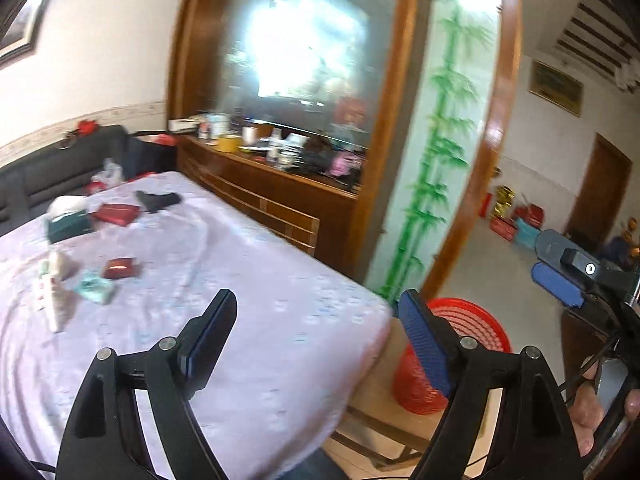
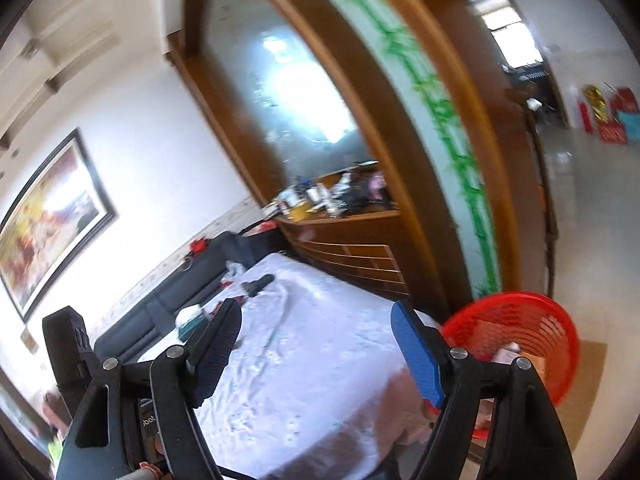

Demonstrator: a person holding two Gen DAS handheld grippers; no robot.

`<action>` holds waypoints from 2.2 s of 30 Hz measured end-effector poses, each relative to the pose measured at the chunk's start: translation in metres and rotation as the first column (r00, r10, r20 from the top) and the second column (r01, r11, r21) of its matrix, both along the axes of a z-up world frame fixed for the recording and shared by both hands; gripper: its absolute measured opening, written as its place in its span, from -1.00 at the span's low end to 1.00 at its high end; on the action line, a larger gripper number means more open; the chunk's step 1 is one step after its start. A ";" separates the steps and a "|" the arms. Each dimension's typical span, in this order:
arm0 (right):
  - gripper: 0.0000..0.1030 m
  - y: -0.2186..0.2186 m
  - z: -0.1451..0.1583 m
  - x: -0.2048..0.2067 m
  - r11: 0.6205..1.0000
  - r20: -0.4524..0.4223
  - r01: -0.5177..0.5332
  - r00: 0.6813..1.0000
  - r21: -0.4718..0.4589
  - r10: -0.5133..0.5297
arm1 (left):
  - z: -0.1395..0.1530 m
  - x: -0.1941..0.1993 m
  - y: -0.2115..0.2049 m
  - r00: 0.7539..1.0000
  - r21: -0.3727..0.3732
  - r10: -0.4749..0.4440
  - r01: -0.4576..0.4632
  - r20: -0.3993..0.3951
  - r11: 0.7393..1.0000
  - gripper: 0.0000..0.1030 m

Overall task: Collect trash
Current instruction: 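Move both open tools back over the table toward the spray bottle, then grasp the white spray bottle with the left tool while the right grasps the red candy wrapper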

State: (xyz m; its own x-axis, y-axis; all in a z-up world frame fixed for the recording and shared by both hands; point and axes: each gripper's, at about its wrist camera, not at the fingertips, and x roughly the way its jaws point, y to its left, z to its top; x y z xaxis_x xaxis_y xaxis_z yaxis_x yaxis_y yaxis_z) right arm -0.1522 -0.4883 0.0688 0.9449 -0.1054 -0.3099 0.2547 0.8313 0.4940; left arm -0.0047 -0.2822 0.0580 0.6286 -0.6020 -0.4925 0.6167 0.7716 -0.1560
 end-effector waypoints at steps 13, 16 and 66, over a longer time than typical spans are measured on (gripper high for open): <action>0.74 0.092 0.011 0.086 0.975 -0.046 -0.169 0.985 -0.144 0.164 | 0.003 0.052 0.152 0.953 0.004 0.303 -0.303 0.003 0.953 0.63; 0.75 0.110 0.010 0.108 0.964 -0.054 -0.220 0.975 -0.149 0.214 | -0.001 0.072 0.191 0.920 0.006 0.390 -0.390 -0.021 0.921 0.63; 0.39 0.233 -0.208 0.579 0.555 -0.470 -0.805 0.415 0.210 0.779 | -0.177 0.305 0.263 0.730 0.206 0.532 -0.494 -0.429 0.845 -0.48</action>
